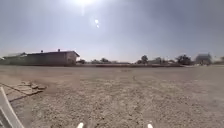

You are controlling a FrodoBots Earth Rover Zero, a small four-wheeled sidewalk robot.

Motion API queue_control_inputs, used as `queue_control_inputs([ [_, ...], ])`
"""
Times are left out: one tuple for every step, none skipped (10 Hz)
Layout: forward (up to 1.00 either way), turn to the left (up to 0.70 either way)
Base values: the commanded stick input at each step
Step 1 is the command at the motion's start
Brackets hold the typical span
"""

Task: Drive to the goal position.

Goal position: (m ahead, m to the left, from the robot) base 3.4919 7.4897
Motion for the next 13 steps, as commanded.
queue_control_inputs([
  [0.0,0.0],
  [0.0,0.0],
  [0.0,0.0],
  [0.0,0.0],
  [0.7,0.0],
  [0.7,0.0],
  [0.7,0.0],
  [0.7,0.0],
  [0.7,0.0],
  [0.7,0.0],
  [0.7,0.0],
  [0.7,0.0],
  [0.7,0.0],
])
